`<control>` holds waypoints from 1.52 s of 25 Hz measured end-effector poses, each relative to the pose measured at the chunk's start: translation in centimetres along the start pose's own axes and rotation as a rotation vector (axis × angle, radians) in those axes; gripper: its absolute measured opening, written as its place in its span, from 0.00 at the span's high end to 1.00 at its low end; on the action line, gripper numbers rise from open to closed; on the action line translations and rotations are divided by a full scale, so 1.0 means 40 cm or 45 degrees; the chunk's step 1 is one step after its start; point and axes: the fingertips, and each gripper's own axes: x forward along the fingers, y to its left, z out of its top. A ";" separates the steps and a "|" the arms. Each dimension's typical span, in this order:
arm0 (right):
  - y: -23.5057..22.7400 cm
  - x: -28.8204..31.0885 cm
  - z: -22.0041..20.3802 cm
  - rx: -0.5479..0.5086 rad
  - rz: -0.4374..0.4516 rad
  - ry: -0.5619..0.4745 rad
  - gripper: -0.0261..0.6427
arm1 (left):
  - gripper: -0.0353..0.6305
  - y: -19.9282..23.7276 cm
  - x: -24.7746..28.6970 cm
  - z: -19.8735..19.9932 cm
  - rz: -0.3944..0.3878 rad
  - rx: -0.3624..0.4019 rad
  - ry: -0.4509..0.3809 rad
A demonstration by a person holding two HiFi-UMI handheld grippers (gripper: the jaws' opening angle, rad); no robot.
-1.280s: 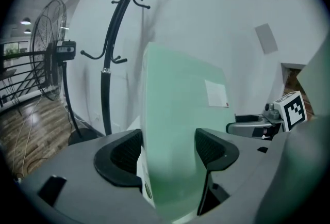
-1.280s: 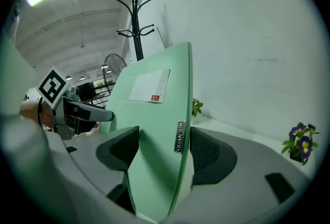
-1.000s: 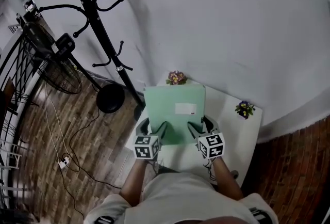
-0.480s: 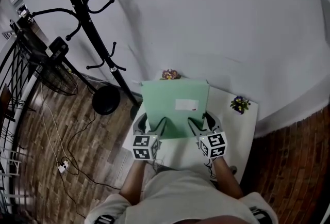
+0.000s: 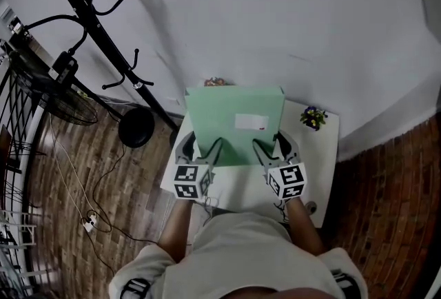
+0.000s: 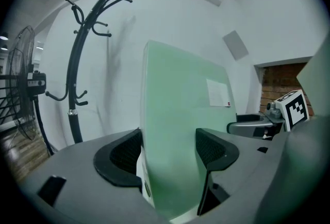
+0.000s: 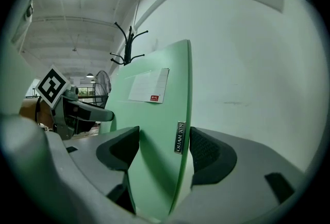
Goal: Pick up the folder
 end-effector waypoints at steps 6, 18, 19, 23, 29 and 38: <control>-0.061 -0.060 0.002 0.021 -0.113 -0.024 0.51 | 0.43 -0.071 0.045 0.027 -0.107 0.059 -0.002; -0.154 -0.178 0.047 -0.010 -0.287 -0.095 0.51 | 0.43 -0.206 0.090 0.101 -0.267 0.157 -0.105; -0.161 -0.185 0.053 -0.012 -0.298 -0.102 0.51 | 0.43 -0.215 0.093 0.109 -0.277 0.166 -0.114; -0.186 -0.219 0.074 -0.018 -0.336 -0.133 0.51 | 0.43 -0.254 0.096 0.141 -0.310 0.203 -0.158; -0.191 -0.244 0.101 -0.031 -0.372 -0.164 0.51 | 0.43 -0.275 0.088 0.171 -0.337 0.228 -0.192; -0.197 -0.266 0.138 -0.049 -0.373 -0.194 0.51 | 0.43 -0.293 0.067 0.207 -0.328 0.247 -0.242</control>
